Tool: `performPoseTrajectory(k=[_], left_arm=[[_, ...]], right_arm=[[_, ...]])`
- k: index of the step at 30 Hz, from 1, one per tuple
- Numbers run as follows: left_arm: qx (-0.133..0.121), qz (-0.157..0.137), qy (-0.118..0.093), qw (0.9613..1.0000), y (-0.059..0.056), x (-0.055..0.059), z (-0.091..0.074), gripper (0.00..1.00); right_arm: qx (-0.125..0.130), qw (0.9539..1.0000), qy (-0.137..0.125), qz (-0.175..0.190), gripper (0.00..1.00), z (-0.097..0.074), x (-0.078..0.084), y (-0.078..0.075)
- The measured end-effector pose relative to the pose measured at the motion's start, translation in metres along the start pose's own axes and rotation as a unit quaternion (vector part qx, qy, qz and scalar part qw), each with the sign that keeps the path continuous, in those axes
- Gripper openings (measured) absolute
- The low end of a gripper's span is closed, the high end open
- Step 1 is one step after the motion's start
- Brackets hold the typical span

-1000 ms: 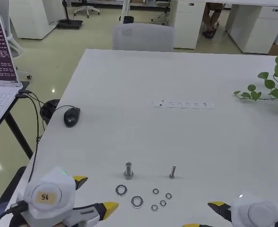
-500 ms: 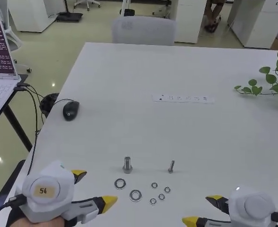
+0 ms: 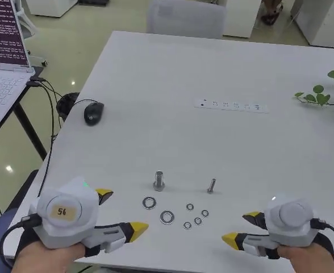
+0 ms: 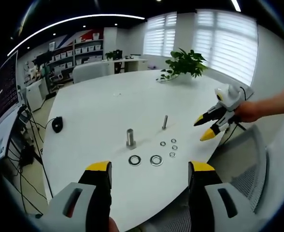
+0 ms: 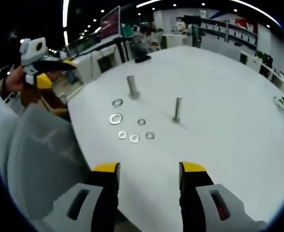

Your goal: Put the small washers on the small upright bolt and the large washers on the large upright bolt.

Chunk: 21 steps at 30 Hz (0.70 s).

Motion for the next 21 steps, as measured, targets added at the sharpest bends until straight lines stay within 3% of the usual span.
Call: performPoseTrajectory(k=[4,7,13,15,18,21], left_arm=[[-0.002,-0.003,-0.003,1.0,0.0,-0.001,0.0,0.63],[-0.004,-0.005,-0.005,1.0,0.0,-0.001,0.0,0.63],[-0.01,-0.012,-0.007,0.9999,0.002,-0.001,-0.001,0.63],[-0.01,-0.013,-0.006,0.9998,0.001,0.0,-0.001,0.63],[-0.011,-0.014,-0.004,0.9998,0.0,0.001,-0.001,0.62],[-0.012,-0.017,-0.006,0.9998,-0.001,0.001,0.0,0.62]], right_arm=[[0.007,0.9989,0.029,-0.037,0.42,0.008,-0.006,-0.007],[-0.003,0.9982,0.026,-0.055,0.37,0.016,-0.017,-0.007],[-0.019,0.9941,0.047,-0.096,0.33,0.034,-0.031,-0.007],[-0.028,0.9919,0.055,-0.111,0.32,0.041,-0.034,-0.005],[-0.035,0.9839,0.082,-0.155,0.31,0.05,-0.036,-0.004],[-0.039,0.9789,0.092,-0.178,0.28,0.056,-0.036,-0.004]])
Point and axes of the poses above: the centre of the closed fingertips' face, and the gripper's own axes: z roughly forward along the fingers, y roughly to its left, x roughly out of its underside, the point moved 6 cm from there along -z, roughly backward along the fingers, and after that the axes turned 6 degrees about y, right-handed, at the moved point
